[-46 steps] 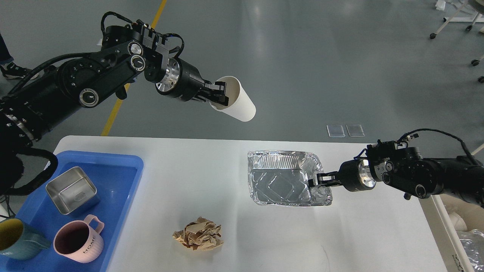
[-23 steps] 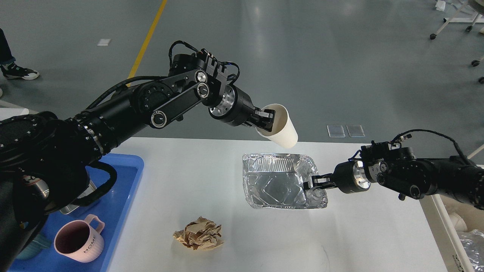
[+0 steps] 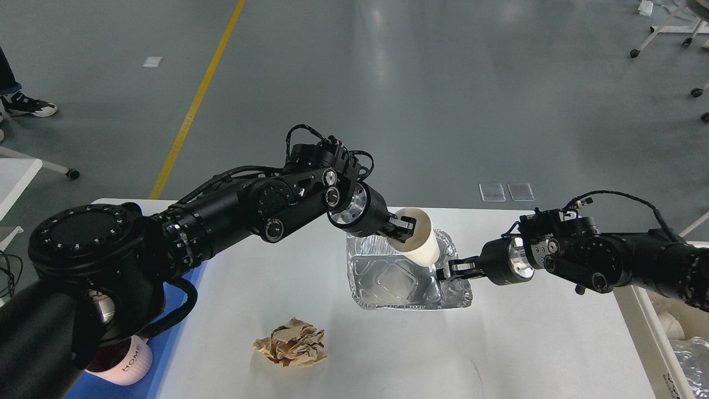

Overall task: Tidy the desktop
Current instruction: 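Lower the paper cup into the foil tray and release it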

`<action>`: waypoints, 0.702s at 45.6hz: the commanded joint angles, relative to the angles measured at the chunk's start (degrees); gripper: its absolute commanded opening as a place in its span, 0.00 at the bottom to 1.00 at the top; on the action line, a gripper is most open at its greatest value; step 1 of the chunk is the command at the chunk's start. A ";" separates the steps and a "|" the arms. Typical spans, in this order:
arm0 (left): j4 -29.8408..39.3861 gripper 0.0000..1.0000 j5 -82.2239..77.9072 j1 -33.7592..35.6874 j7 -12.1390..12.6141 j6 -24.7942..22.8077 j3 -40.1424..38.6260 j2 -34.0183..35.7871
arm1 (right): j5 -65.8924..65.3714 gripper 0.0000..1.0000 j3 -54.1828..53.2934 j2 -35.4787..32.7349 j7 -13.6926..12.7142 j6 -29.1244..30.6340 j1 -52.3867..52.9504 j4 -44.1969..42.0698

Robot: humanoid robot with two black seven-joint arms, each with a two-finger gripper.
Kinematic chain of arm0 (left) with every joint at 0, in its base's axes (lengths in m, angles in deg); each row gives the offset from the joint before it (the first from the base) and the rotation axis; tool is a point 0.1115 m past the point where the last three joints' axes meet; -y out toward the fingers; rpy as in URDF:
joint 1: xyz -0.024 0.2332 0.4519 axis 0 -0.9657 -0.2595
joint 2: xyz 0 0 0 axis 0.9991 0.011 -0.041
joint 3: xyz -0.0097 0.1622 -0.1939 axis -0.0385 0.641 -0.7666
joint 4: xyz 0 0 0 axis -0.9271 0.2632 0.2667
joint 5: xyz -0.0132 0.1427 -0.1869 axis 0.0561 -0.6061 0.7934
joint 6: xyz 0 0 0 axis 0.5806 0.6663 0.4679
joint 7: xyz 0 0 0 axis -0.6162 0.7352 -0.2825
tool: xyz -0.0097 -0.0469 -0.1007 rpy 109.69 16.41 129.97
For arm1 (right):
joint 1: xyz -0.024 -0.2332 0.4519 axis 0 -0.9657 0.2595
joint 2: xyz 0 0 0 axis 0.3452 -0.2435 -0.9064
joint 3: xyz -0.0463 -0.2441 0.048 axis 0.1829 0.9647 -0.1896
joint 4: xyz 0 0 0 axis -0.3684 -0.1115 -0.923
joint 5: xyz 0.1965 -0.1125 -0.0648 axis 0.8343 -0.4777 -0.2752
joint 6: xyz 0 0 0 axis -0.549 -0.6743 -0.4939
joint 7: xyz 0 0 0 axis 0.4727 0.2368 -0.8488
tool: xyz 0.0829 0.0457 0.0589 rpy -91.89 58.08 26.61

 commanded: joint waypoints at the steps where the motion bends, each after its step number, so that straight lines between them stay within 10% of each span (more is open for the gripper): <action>1: -1.14 0.00 0.00 -0.69 0.16 0.41 0.39 -1.16 | 0.00 0.00 0.00 0.00 0.00 0.00 0.11 0.10; 32: -2.82 0.98 8.52 -1.93 0.16 4.81 -0.31 -1.34 | 0.00 0.00 0.00 -0.61 0.00 0.00 -0.24 0.63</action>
